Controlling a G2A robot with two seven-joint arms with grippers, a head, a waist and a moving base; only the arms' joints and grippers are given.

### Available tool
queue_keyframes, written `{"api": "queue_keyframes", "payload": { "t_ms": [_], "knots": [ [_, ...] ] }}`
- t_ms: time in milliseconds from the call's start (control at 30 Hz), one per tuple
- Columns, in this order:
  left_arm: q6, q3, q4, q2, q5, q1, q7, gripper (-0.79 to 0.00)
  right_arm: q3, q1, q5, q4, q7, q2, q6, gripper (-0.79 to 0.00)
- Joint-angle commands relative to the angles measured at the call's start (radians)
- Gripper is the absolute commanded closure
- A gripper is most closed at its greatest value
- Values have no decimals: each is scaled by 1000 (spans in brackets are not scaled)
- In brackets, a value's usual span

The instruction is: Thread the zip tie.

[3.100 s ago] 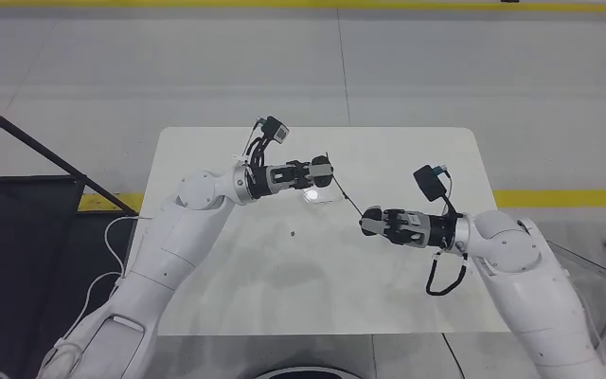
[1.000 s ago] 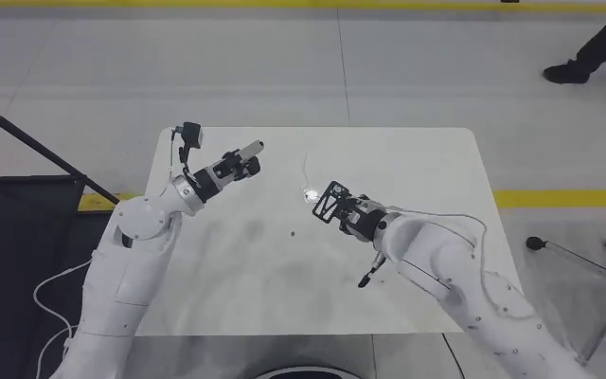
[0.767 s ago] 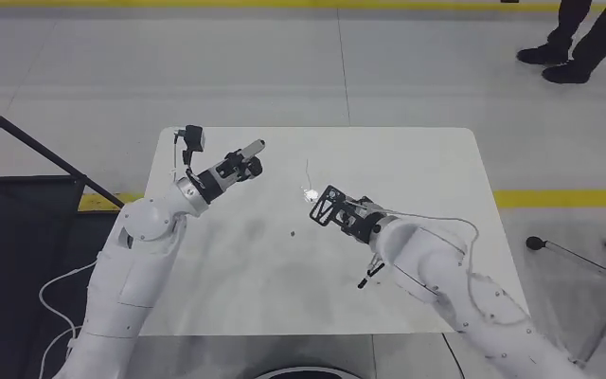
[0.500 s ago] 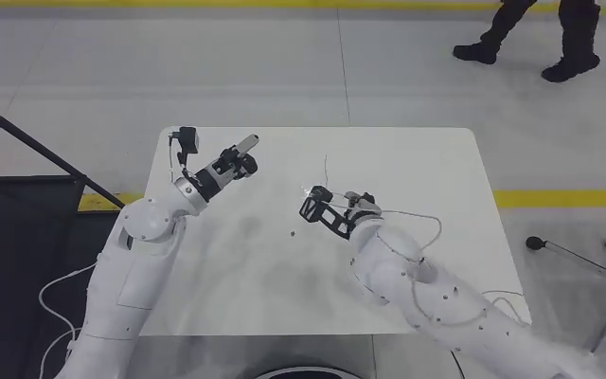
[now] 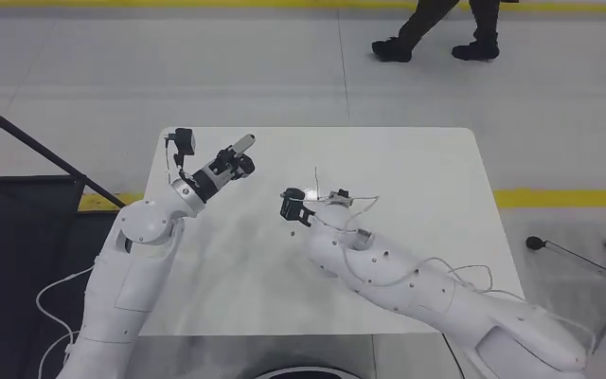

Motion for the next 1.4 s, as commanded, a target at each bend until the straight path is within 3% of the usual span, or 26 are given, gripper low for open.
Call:
{"api": "queue_keyframes", "payload": {
  "t_ms": [0, 133, 200, 367, 767, 1000, 1267, 1367],
  "knots": [
    [0, 0, 0, 0, 0, 0, 0, -785, 0, 3, 0, 20, 6, -15, -8, 0],
    [0, 0, 0, 0, 0, 0, 0, -785, 5, 0, -3, 51, 10, -38, -22, -9],
    [0, 0, 0, 0, 0, 0, 0, -785, 8, -3, -9, 63, 11, -47, -27, -89],
    [0, 0, 0, 0, 0, 0, 0, -785, 25, -14, -28, 76, 17, -63, -38, -145],
    [0, 0, 0, 0, 0, 0, 0, -785, 86, -58, -95, 49, 41, -77, -76, -148],
    [0, 0, 0, 0, 0, 0, 0, -785, 120, -90, -130, 37, 50, -81, -114, -231],
    [0, 0, 0, 0, 0, 0, 0, -785, 165, -123, -179, 5, 64, -84, -135, -259],
    [0, 0, 0, 0, 0, 0, 0, -785, 210, -143, -191, -29, 67, -77, -131, -311]
  ]
}}
